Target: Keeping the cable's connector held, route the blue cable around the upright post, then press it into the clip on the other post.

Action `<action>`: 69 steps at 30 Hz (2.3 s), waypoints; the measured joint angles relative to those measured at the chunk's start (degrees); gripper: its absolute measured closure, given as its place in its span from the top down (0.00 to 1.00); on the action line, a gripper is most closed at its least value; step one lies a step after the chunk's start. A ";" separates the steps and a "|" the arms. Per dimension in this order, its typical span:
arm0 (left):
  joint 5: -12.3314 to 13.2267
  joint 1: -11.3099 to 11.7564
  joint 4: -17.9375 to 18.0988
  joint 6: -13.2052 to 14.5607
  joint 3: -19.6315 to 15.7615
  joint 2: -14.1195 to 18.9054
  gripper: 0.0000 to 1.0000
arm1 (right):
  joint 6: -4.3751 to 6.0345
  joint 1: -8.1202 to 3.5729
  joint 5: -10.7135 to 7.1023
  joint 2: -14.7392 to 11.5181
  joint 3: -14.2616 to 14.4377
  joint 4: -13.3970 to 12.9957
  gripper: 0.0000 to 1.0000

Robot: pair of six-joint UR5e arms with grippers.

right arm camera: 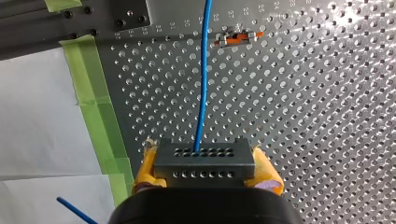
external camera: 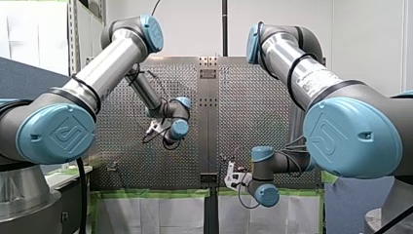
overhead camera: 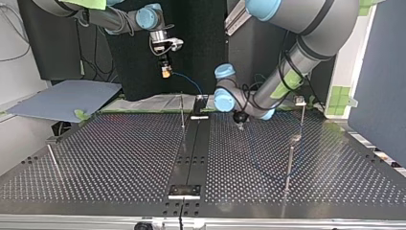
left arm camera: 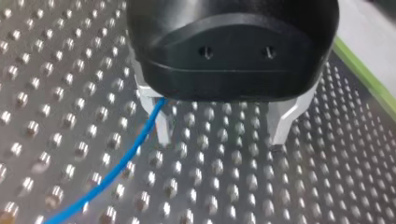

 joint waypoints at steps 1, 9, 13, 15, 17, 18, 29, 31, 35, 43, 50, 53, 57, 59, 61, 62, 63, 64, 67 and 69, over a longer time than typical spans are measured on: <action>0.45 -0.07 0.02 -0.30 0.00 -0.08 1.00 | 0.00 0.00 0.00 -0.01 0.00 0.00 0.00; 4.40 -0.60 0.14 -3.59 0.00 -0.27 1.00 | -0.08 0.00 -0.03 0.00 0.01 -0.01 0.00; 5.67 -0.92 0.07 -4.94 0.00 -0.92 1.00 | -0.39 0.00 -0.38 0.00 0.01 -0.01 0.00; 6.51 -1.04 0.03 -5.50 0.00 -1.70 1.00 | -0.50 0.00 -0.62 -0.01 0.01 -0.01 0.00; 7.04 -1.16 -0.06 -5.81 0.00 -2.56 1.00 | -0.56 0.00 -0.86 -0.01 0.00 -0.04 0.00; 7.21 -1.21 -0.06 -5.87 0.00 -2.85 1.00 | -0.58 0.00 -0.98 0.01 0.01 -0.09 0.00; 11.34 -1.96 0.42 -6.51 0.00 -3.51 1.00 | -0.64 0.01 -2.67 -0.02 0.02 -0.53 0.00; 11.53 -2.12 0.45 -6.53 0.00 -3.53 1.00 | -0.70 0.01 -3.01 -0.02 0.02 -0.57 0.00; 12.38 -2.61 0.41 -6.55 0.00 -3.54 1.00 | -0.71 0.01 -3.47 -0.02 0.04 -0.66 0.00; 15.31 -3.62 -0.97 -6.68 0.00 -3.55 1.00 | -0.71 -0.01 -3.60 -0.02 0.03 -0.79 0.00; 17.79 -4.76 -3.09 -7.33 0.00 -3.55 1.00 | -0.78 -0.36 -3.61 -0.01 0.01 -0.66 0.00; 18.63 -5.28 -3.38 -7.73 0.00 -3.55 1.00 | -0.80 -0.40 -3.61 -0.01 0.00 -0.62 0.00; 19.63 -5.97 -4.17 -8.55 0.00 -3.55 1.00 | -0.88 -0.50 -3.52 -0.01 0.00 -0.30 0.00; 19.95 -6.28 -4.78 -9.17 0.00 -3.55 1.00 | -0.99 -0.56 -3.46 -0.02 0.00 0.09 0.00; 20.36 -6.51 -5.28 -9.83 0.00 -3.55 1.00 | -1.17 -0.61 -3.40 -0.02 0.00 0.38 0.00; 20.73 -6.71 -5.72 -10.29 0.00 -3.55 1.00 | -1.25 -0.63 -3.39 -0.02 0.00 0.46 0.00; 21.06 -6.86 -6.11 -10.61 0.00 -3.55 1.00 | -1.33 -0.65 -3.37 -0.02 0.00 0.50 0.00; 21.40 -6.99 -6.50 -10.89 0.00 -3.55 1.00 | -1.42 -0.65 -3.36 -0.02 0.00 0.55 0.00; 22.07 -7.43 -7.94 -11.95 0.00 -3.95 1.00 | -1.62 -0.66 -3.31 -0.02 0.00 0.77 0.00; 22.31 -7.67 -9.15 -12.31 0.00 -4.74 1.00 | -1.73 -0.67 -3.27 -0.02 0.00 0.87 0.00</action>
